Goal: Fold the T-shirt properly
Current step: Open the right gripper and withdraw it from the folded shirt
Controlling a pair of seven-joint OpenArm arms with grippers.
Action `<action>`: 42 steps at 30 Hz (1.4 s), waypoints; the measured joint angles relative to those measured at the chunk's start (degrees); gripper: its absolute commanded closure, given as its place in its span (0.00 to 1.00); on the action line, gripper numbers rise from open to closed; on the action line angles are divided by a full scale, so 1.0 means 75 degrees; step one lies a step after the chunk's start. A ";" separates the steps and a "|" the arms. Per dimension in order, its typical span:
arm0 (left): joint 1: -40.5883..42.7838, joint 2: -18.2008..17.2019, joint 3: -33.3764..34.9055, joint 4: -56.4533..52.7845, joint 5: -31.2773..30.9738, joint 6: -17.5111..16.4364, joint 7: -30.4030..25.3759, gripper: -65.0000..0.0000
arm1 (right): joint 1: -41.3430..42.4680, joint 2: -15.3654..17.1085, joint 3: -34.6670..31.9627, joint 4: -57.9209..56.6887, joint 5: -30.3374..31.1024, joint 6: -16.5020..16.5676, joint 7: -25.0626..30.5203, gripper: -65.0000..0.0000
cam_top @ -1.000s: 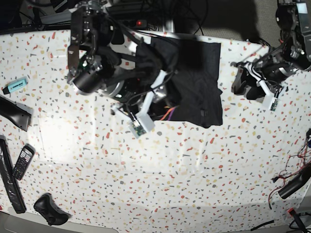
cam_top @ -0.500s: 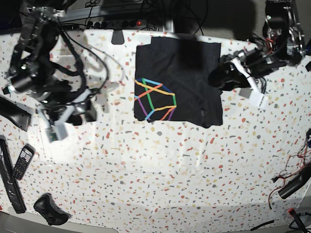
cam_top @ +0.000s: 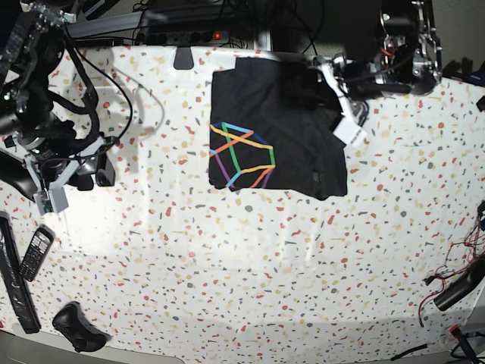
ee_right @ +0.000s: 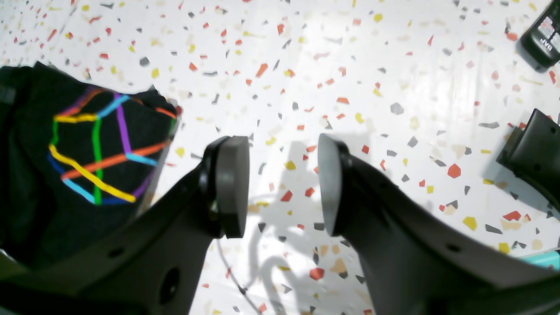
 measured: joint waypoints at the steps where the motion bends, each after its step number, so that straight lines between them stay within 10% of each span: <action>1: 0.0020 0.0000 0.0009 0.0000 0.0067 0.0000 -0.0213 0.89 | 0.0000 0.0003 0.0000 0.0000 0.0000 0.0000 0.0000 0.62; 3: 0.0061 -0.0003 -0.0029 0.0000 0.0143 0.0000 -0.0600 1.00 | 0.0000 0.0003 0.0003 0.0000 -0.0003 0.0000 0.0000 0.62; 34: 0.0775 -0.1084 -0.2206 0.0000 0.0498 0.0000 -0.0670 1.00 | 0.0000 0.0003 0.0000 0.0000 0.0542 0.0003 -0.0111 0.62; 39: 0.0819 -0.1084 -0.2209 0.0000 0.0667 -0.0111 0.0026 0.56 | 0.0003 0.0006 -0.0047 0.0000 0.0863 0.0003 -0.0201 0.62; 42: 0.0833 -0.1084 -0.2206 0.0000 0.0166 -0.0114 0.0114 0.51 | 0.0003 0.0029 -0.0551 -0.0017 0.1058 0.0009 -0.0192 0.62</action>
